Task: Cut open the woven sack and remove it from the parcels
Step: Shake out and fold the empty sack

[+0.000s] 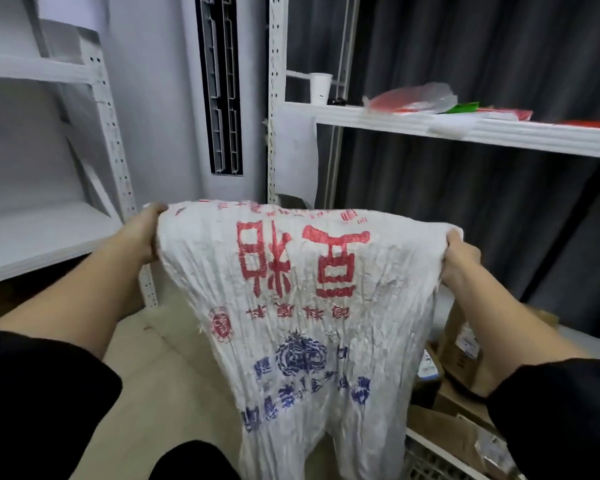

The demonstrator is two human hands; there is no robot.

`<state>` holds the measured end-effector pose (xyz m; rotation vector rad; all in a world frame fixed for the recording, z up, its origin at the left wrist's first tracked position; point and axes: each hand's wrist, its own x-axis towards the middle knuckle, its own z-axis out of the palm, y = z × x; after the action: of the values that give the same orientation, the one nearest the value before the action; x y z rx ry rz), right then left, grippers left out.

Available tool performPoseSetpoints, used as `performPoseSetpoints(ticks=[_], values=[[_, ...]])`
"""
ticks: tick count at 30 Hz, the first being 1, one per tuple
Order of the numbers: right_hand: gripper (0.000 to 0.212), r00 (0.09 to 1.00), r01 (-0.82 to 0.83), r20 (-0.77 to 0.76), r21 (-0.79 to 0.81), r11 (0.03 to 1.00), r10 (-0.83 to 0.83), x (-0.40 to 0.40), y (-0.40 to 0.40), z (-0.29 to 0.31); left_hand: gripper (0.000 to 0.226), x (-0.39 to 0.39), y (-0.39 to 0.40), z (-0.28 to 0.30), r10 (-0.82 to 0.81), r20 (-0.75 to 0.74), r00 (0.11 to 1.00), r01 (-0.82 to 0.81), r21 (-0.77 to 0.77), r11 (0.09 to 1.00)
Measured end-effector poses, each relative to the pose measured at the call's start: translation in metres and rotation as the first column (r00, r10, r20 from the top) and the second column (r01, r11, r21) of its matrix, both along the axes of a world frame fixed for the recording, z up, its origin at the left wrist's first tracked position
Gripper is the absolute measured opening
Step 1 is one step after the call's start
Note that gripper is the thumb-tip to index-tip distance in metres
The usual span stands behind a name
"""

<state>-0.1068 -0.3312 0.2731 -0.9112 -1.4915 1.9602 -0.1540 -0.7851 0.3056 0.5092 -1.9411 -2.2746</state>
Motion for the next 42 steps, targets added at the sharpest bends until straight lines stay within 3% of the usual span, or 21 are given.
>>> performPoseSetpoints(ticks=[4,6,9,11,14,17,19,21,22,23,25,26,27,28,30,31,32,34,37,39,42], values=[[0.024,0.975,-0.107,-0.211,-0.197,0.975,0.064,0.007,0.013,-0.015,0.016,0.006,0.023,-0.011,-0.312,-0.227,0.923,0.348,0.137,0.927],[0.029,0.94,-0.246,-0.256,-0.058,0.967,0.224,0.012,0.011,-0.016,0.028,0.006,0.027,-0.017,-0.434,-0.209,0.876,0.456,0.067,0.887],[0.058,0.915,-0.385,-0.05,0.194,0.902,0.401,0.014,0.006,-0.018,0.017,0.013,0.035,-0.011,-0.55,-0.084,0.831,0.549,-0.045,0.835],[0.056,0.933,-0.353,0.01,0.223,0.909,0.36,0.014,0.008,-0.019,0.031,0.009,0.034,-0.008,-0.534,-0.061,0.843,0.534,-0.017,0.845],[0.038,0.996,-0.083,-0.013,0.195,0.977,0.087,0.01,0.019,-0.018,0.031,0.006,0.03,-0.006,-0.441,-0.075,0.894,0.444,0.035,0.895],[0.038,0.995,0.093,0.016,0.21,0.973,-0.099,0.01,0.041,-0.012,0.032,0.011,0.019,-0.005,-0.314,0.122,0.941,0.336,-0.264,0.904],[0.038,0.995,0.083,0.034,0.294,0.952,-0.097,0.01,0.049,-0.005,0.028,0.011,0.006,-0.005,-0.12,0.143,0.982,0.184,-0.624,0.759],[0.03,0.991,0.098,0.045,0.374,0.922,-0.124,0.011,0.044,0.004,0.032,0.005,-0.006,-0.001,0.047,-0.035,0.998,-0.051,-0.922,0.383],[0.022,0.987,0.139,0.026,0.379,0.915,-0.161,0.013,0.037,0.008,0.035,0.002,-0.008,0.0,0.089,-0.14,0.986,-0.16,-0.938,0.306],[0.015,0.979,0.188,0.006,0.37,0.91,-0.204,0.012,0.033,0.009,0.038,-0.001,-0.007,0.0,0.139,-0.175,0.975,-0.212,-0.925,0.317],[0.015,0.983,0.182,-0.011,0.241,0.953,-0.185,0.012,0.031,0.007,0.042,-0.008,-0.01,0.002,0.166,-0.126,0.978,-0.208,-0.585,0.784],[0.026,0.996,0.081,-0.036,0.095,0.992,-0.078,0.01,0.031,0.001,0.04,-0.009,-0.011,-0.001,0.067,-0.039,0.997,-0.074,-0.217,0.973],[0.04,0.998,-0.057,-0.02,-0.042,0.998,0.056,0.011,0.03,-0.008,0.035,-0.004,-0.011,-0.005,-0.107,0.005,0.994,0.107,0.037,0.994],[0.046,0.98,-0.19,0.058,-0.023,0.982,0.191,0.017,0.022,-0.018,0.027,0.0,-0.009,-0.014,-0.228,0.005,0.974,0.227,0.068,0.971],[0.035,0.871,-0.466,0.203,0.059,0.883,0.447,0.024,-0.002,-0.029,0.012,0.016,0.004,-0.034,-0.475,0.089,0.876,0.483,-0.149,0.863],[0.031,0.826,-0.524,0.341,0.171,0.834,0.449,0.022,-0.011,-0.033,0.029,0.022,0.013,-0.04,-0.539,0.153,0.828,0.559,-0.277,0.781],[0.03,0.838,-0.501,0.373,0.236,0.832,0.399,0.019,-0.021,-0.031,0.036,0.022,0.021,-0.04,-0.525,0.175,0.833,0.552,-0.34,0.762],[0.031,0.918,-0.384,0.199,0.219,0.897,0.344,0.013,-0.028,-0.014,0.034,0.009,0.026,-0.026,-0.298,-0.029,0.954,0.272,-0.329,0.904],[0.033,0.967,-0.233,-0.116,-0.029,0.972,0.229,0.006,-0.015,0.007,0.064,-0.026,0.008,-0.005,0.109,-0.208,0.972,-0.125,-0.067,0.99],[0.034,0.949,-0.315,-0.045,-0.031,0.949,0.313,0.016,-0.012,0.006,0.044,-0.014,0.011,-0.002,0.034,-0.095,0.995,-0.032,0.021,0.999],[0.029,0.873,-0.471,0.206,0.128,0.873,0.442,0.024,-0.021,-0.005,0.021,0.0,0.033,-0.013,-0.188,0.103,0.977,0.2,-0.12,0.972]])
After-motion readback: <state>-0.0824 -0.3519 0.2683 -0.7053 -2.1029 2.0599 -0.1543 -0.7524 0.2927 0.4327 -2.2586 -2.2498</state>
